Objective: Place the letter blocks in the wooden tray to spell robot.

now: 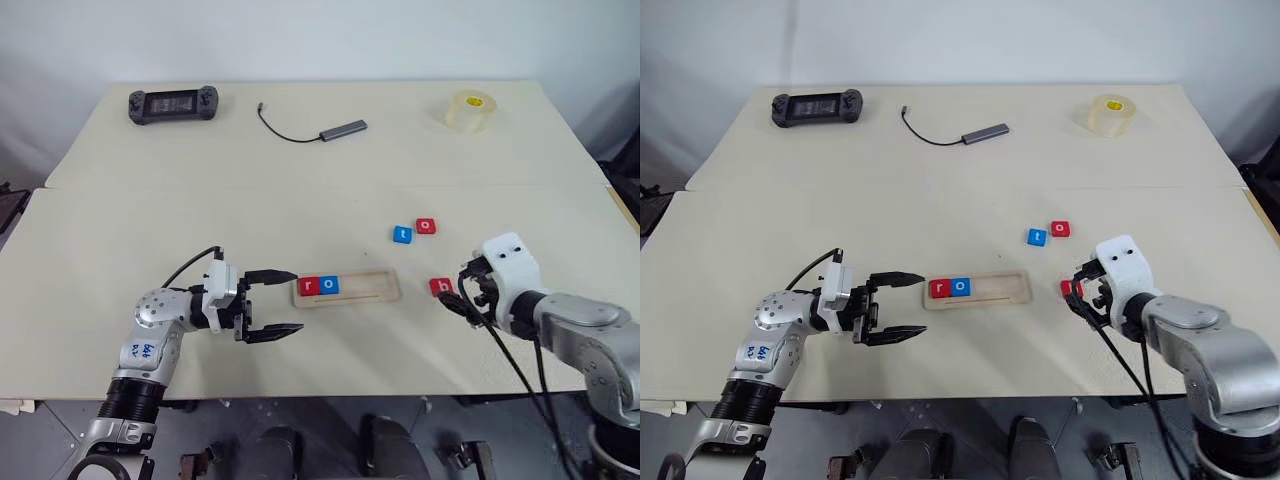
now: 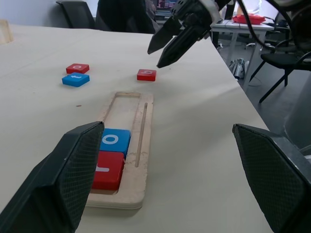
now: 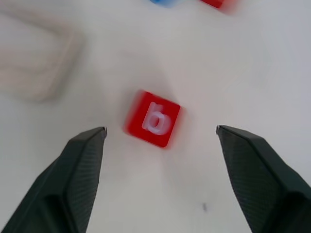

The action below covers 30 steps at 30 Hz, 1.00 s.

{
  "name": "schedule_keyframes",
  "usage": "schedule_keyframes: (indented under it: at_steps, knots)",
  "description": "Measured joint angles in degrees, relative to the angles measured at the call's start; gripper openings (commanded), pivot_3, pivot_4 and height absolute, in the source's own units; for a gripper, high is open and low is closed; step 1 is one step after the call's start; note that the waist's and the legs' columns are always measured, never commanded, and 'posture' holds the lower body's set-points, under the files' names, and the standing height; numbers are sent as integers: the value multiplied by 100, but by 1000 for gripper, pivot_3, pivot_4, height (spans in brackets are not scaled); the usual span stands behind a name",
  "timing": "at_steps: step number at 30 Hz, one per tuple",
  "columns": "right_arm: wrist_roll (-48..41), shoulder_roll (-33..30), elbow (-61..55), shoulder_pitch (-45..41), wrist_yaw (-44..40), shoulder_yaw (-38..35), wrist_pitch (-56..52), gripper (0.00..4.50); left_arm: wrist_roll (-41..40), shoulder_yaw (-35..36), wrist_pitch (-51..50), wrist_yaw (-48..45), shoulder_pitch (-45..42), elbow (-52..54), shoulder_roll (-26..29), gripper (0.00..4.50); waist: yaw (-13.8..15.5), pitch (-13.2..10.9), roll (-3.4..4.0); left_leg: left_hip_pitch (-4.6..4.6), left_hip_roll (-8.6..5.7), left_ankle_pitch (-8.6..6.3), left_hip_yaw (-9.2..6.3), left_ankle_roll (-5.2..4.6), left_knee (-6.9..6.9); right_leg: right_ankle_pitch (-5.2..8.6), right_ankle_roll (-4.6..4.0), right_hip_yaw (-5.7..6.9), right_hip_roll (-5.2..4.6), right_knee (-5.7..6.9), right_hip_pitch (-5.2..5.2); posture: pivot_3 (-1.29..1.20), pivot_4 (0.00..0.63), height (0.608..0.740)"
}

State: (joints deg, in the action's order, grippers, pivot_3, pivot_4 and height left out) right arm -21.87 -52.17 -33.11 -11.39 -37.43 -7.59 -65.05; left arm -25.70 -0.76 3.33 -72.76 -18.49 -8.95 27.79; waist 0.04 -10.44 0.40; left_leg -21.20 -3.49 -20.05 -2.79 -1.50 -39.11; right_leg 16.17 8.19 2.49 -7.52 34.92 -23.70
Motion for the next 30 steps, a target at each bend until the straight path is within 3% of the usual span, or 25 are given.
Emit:
schedule_keyframes:
  at_steps: [3, 8, 14, 19, 22, 27, 30]
  knots:
    - [273, -508, 1050, 2, -1163, 206, 1932, 3782, 4, 49, 0, 85, 105, 100, 23, 4500, -22, -1, -3, 10, 5, 0, 11, -5, -1, -6, 10, -5, 2, -11, 9, 0, 150, 740]
    - [865, -527, 3245, -774, -2727, 1117, 4631, 3782, 1, 96, -57, 255, 363, 517, 55, 4500, -36, -4, -6, 11, 10, 2, 15, -3, -3, -6, 11, -12, 1, -10, 6, 0, 150, 740]
    - [1307, 66, 5532, -2139, -3730, 1662, 6153, 3782, -3, 197, -207, 499, 660, 913, 151, 4500, -26, -4, -6, 7, 14, 3, 9, 3, -8, -7, 10, -4, -1, -18, 6, 0, 150, 740]
    - [1477, 369, 6438, -2709, -4152, 1851, 6503, 3782, -5, 245, -268, 620, 835, 1085, 233, 4500, -6, -4, -5, 3, 13, 3, -2, 5, -8, -7, 9, 4, -3, -21, 8, 0, 150, 740]
    - [1539, 403, 6668, -2840, -4372, 1871, 6539, 3194, -5, 273, -290, 704, 897, 1145, 245, 4500, -6, -4, -4, 3, 13, 3, -4, 6, -9, -7, 9, 7, -4, -21, 9, 0, 150, 740]
    - [1670, 403, 6733, -2972, -4677, 1944, 6509, 1570, -5, 314, -291, 825, 989, 1292, 269, 4500, -11, -3, -3, 4, 14, 2, -5, 8, -9, -7, 9, 8, -3, -21, 9, 0, 150, 740]
    - [1729, 409, 6737, -3012, -4730, 1959, 6563, 1474, -5, 316, -290, 858, 1012, 1292, 270, 4500, -9, -3, -3, 4, 13, 2, -4, 9, -9, -7, 9, 8, -4, -20, 9, 0, 150, 740]
